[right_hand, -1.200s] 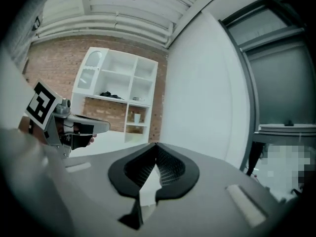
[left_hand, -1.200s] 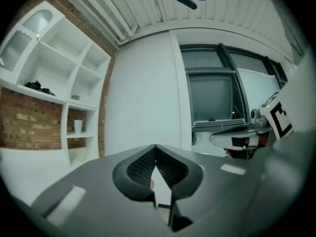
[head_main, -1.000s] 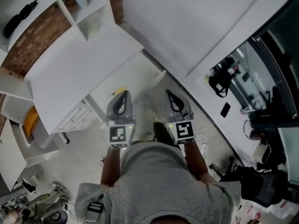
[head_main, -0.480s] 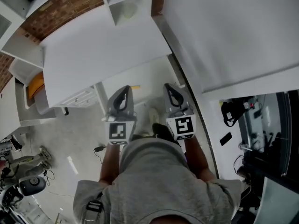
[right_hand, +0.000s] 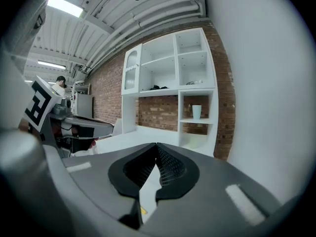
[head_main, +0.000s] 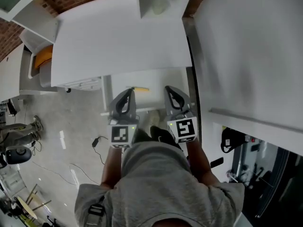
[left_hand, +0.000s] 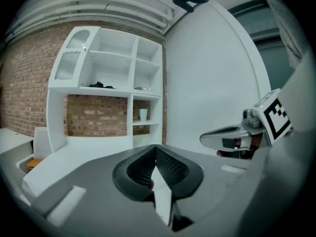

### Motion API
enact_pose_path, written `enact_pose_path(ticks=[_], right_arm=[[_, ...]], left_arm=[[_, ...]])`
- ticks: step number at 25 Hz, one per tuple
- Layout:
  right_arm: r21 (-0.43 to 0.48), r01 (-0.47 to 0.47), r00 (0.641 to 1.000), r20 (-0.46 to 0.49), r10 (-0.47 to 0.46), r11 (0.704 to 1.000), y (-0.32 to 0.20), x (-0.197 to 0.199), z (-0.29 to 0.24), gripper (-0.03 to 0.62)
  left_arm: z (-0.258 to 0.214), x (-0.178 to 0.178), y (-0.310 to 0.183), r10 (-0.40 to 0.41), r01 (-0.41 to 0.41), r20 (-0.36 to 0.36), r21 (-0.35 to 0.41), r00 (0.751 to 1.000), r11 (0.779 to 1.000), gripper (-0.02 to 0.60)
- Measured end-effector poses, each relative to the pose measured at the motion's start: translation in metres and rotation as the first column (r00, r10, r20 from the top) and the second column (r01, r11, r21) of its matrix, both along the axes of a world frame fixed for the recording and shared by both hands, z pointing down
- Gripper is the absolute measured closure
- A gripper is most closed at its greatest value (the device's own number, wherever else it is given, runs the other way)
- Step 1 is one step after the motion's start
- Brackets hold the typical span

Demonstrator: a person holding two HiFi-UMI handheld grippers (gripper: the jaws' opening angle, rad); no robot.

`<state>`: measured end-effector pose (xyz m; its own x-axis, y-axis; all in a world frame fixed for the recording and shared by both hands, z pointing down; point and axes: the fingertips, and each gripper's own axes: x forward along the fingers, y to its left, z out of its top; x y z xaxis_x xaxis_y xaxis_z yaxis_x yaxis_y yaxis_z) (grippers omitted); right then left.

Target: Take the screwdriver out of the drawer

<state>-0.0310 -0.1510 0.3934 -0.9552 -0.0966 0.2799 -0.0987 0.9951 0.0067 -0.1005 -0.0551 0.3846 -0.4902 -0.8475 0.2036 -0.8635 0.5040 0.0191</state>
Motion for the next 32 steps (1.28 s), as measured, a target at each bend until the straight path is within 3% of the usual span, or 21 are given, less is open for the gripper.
enact_pose_path(ticks=[9,16,32], right_arm=[[-0.066,0.2,0.976,-0.07,-0.205,0.977,0.018,-0.044,0.043,0.591],[-0.107,0.299,0.941,-0.131,-0.311,0.948,0.039,-0.075,0.093,0.591],[-0.173,0.375,0.859,-0.305,-0.411,0.911,0.067,-0.118,0.233,0.591]], left_arm=[[0.036,-0.022,0.024,-0.171,0.167,-0.057,-0.065,0.984,0.984,0.569],[0.087,-0.039,0.044,-0.252,0.239,-0.108,-0.118,0.962,0.964,0.569],[0.226,-0.074,0.061,-0.299,0.249,-0.253,-0.21,0.92,0.945,0.569]])
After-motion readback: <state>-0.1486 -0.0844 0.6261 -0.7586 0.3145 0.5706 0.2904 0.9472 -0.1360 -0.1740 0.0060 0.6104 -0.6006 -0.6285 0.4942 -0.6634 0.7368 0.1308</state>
